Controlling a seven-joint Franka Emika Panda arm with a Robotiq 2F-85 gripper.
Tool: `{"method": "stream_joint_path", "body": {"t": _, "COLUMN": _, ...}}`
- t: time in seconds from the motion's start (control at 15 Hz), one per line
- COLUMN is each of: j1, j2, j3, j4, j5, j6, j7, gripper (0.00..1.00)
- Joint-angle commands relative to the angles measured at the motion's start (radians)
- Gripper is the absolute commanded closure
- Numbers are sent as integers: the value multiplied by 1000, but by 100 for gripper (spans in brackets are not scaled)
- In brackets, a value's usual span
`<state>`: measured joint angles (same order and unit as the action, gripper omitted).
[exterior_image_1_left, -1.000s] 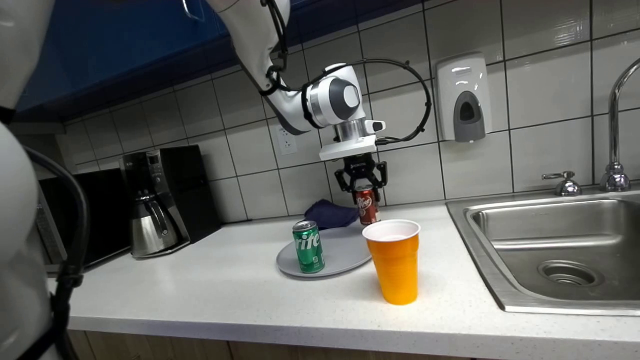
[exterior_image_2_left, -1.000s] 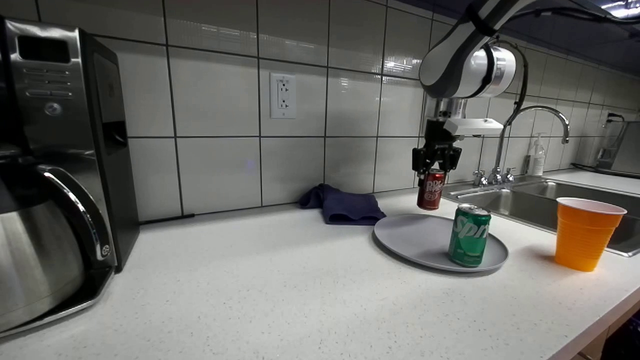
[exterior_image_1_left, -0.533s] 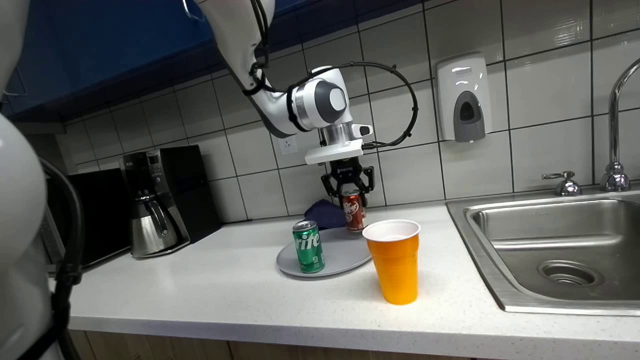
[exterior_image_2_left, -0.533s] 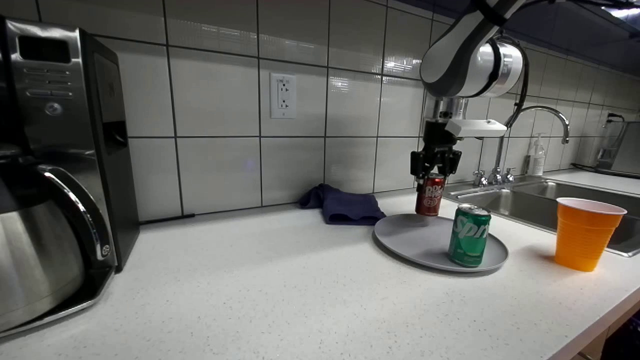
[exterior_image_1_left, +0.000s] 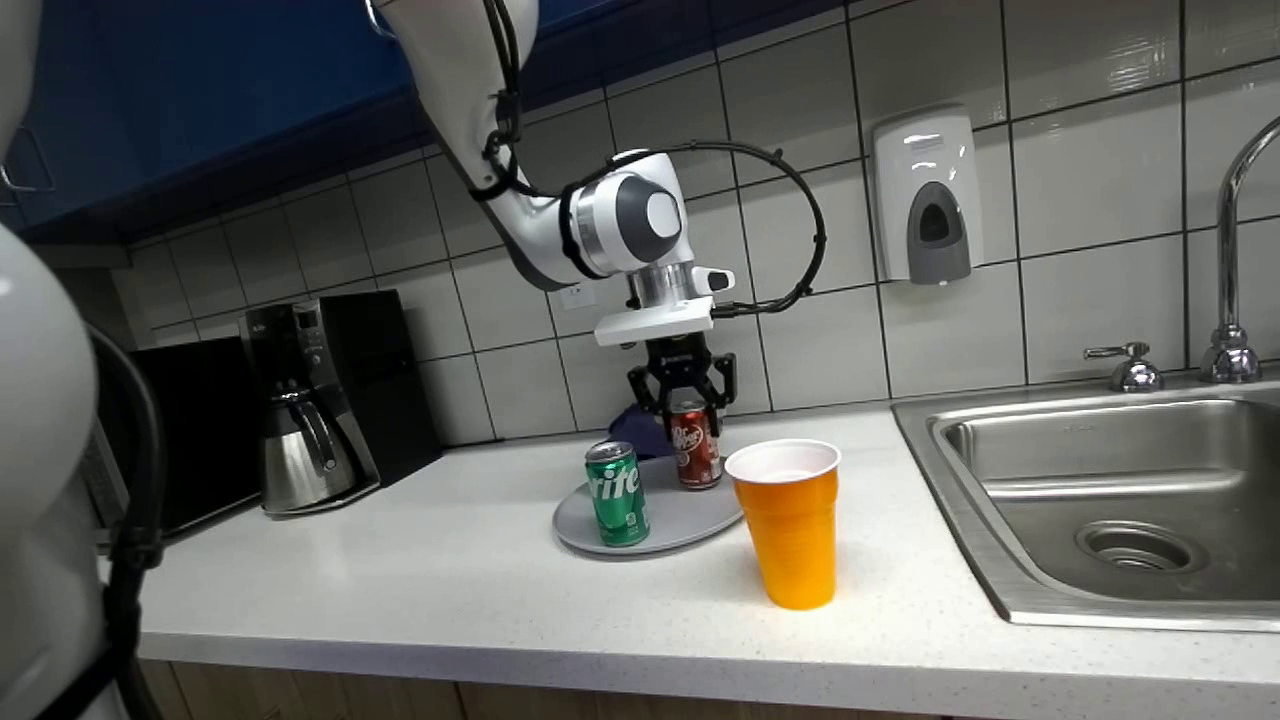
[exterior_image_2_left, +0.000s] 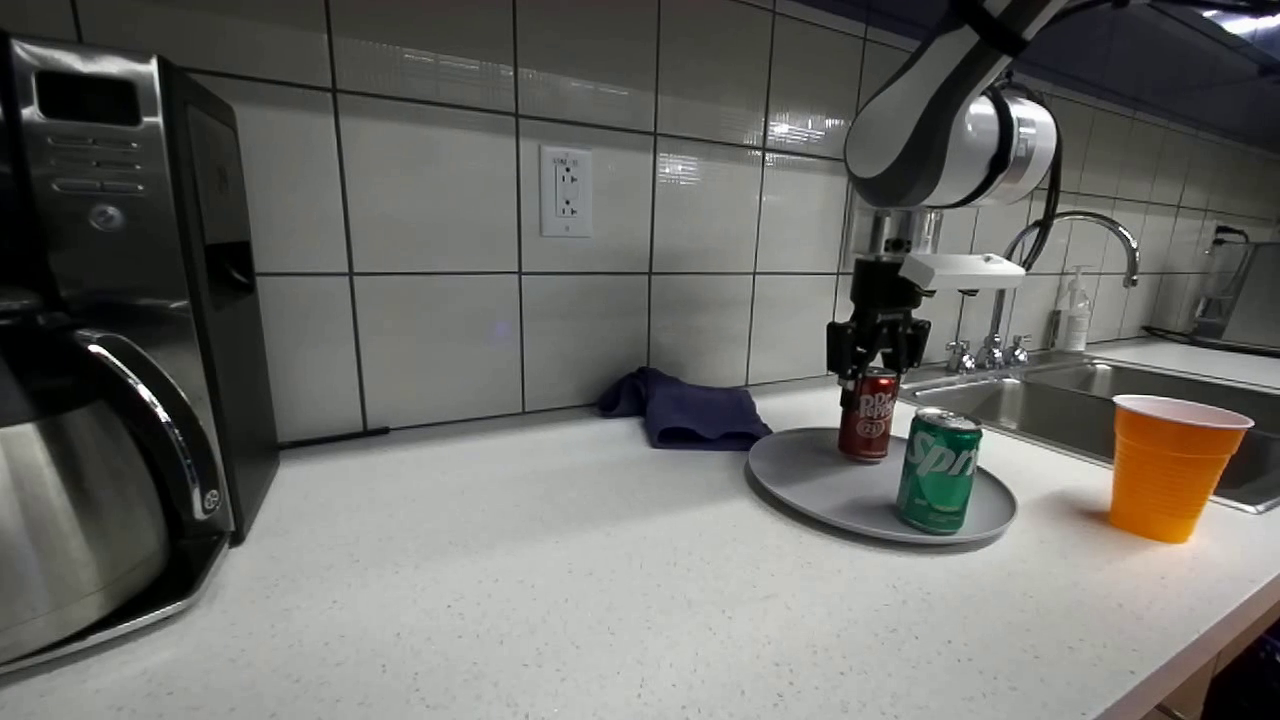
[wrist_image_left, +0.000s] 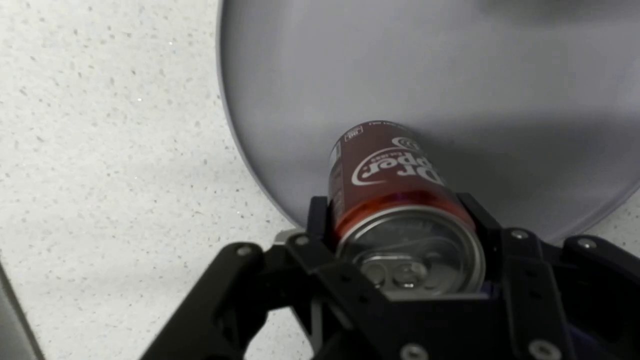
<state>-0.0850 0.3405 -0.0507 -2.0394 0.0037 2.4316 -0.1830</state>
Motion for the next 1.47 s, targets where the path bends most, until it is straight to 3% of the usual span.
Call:
{"method": "stream_joint_path", "body": {"t": 0.0, "j1": -3, "j2": -39, "j3": 11, "j4": -46, "j5": -11, "j6": 5, "j7": -16, "gripper": 62}}
{"method": "stream_joint_path", "body": {"t": 0.33, "j1": -1, "j2": -38, "j3": 13, "j4": -44, "j5": -14, "j6": -5, "j7": -18, "gripper": 62}}
{"method": "stream_joint_path", "body": {"t": 0.4, "j1": 0, "j2": -38, "j3": 11, "j4": -44, "j5": -17, "j6": -5, "j7": -15, "gripper": 18}}
{"method": "stream_joint_path", "body": {"t": 0.6, "j1": 3, "j2": -44, "j3": 9, "j4": -50, "j5": -22, "j6": -4, "j7": -10, "gripper": 0}}
{"method": "stream_joint_path", "body": {"t": 1.4, "j1": 22, "j2": -174, "j3": 8, "j4": -140, "j5": -41, "j6": 40, "j7": 0, "gripper": 0}}
